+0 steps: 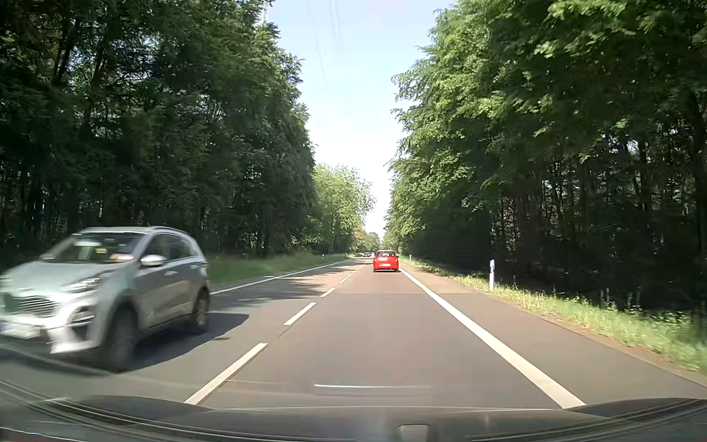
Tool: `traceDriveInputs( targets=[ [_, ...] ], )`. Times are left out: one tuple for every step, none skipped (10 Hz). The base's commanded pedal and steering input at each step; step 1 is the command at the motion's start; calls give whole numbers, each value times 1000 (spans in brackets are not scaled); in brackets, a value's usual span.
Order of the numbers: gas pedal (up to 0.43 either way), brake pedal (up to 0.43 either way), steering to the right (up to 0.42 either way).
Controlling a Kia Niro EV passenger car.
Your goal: Follow the waypoints while adhering to traffic rules and regulations
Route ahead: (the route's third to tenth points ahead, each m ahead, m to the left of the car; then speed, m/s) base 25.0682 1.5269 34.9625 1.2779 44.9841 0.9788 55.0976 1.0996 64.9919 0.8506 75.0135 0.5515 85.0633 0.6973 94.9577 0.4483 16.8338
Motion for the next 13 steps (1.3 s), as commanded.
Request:
traceDriveInputs(
  targets=[
    [67, 30, 3],
    [67, 30, 3],
    [67, 30, 3],
    [67, 30, 3],
    [67, 30, 3],
    [67, 30, 3],
    [67, 30, 3],
    [67, 30, 3],
    [67, 30, 3],
    [67, 30, 2],
    [67, 30, 2],
    [67, 30, 2],
    [67, 30, 3]
  ],
)
